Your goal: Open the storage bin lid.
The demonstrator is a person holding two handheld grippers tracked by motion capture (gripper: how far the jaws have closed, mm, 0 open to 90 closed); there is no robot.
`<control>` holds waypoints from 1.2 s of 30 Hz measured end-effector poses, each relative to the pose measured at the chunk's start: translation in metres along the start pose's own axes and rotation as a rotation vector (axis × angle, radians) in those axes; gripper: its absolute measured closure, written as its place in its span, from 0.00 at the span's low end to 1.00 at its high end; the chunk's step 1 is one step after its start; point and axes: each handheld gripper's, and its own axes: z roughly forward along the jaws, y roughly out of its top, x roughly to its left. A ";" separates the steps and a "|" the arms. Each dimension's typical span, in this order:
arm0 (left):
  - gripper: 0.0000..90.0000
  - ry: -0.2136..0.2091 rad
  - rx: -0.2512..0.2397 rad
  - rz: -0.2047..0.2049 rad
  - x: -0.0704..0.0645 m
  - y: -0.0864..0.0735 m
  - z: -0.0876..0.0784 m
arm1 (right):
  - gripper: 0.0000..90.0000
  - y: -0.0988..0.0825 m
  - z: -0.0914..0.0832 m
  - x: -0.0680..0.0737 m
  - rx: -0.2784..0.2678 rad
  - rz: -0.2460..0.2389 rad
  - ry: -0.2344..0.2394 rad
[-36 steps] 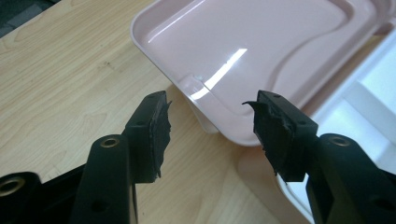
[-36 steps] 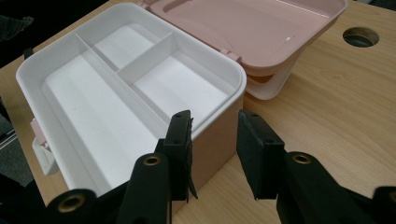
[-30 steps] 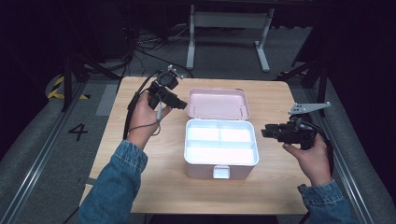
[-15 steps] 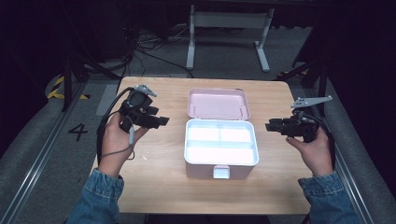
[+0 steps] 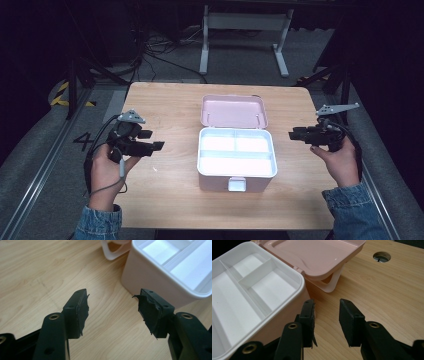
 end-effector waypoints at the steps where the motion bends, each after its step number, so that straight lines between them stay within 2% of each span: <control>1: 0.45 0.011 0.009 -0.001 0.002 -0.003 0.000 | 0.72 -0.001 0.000 -0.001 0.002 0.005 0.000; 3: 0.45 0.025 0.014 -0.007 0.004 -0.006 0.000 | 0.72 -0.002 0.000 -0.002 0.001 0.009 -0.003; 4: 0.44 0.039 0.023 -0.026 0.007 -0.011 0.002 | 0.72 -0.003 -0.001 -0.004 0.001 0.014 -0.006; 7: 0.44 0.036 0.033 -0.039 0.011 -0.017 0.004 | 0.72 -0.006 -0.001 -0.008 0.007 0.020 -0.018; 8: 0.44 0.034 0.034 -0.057 0.012 -0.019 0.005 | 0.72 -0.006 -0.001 -0.008 0.007 0.020 -0.018; 14: 0.43 0.056 0.055 -0.089 0.021 -0.032 0.011 | 0.71 -0.012 0.000 -0.016 0.025 0.040 -0.040; 15: 0.43 0.088 0.058 -0.098 0.025 -0.037 0.015 | 0.71 -0.014 0.001 -0.018 0.027 0.044 -0.041; 24: 0.43 0.098 0.060 -0.170 0.039 -0.059 0.032 | 0.68 -0.022 0.005 -0.025 0.039 0.054 -0.060; 29: 0.40 0.121 0.083 -0.203 0.043 -0.067 0.045 | 0.65 -0.028 0.011 -0.030 0.046 0.045 -0.086; 30: 0.40 0.128 0.088 -0.195 0.044 -0.068 0.046 | 0.64 -0.029 0.011 -0.031 0.048 0.043 -0.089; 33: 0.37 0.128 0.093 -0.219 0.043 -0.068 0.050 | 0.63 -0.032 0.014 -0.033 0.051 0.044 -0.094; 36: 0.36 0.147 0.098 -0.220 0.042 -0.069 0.052 | 0.60 -0.033 0.015 -0.035 0.051 0.049 -0.095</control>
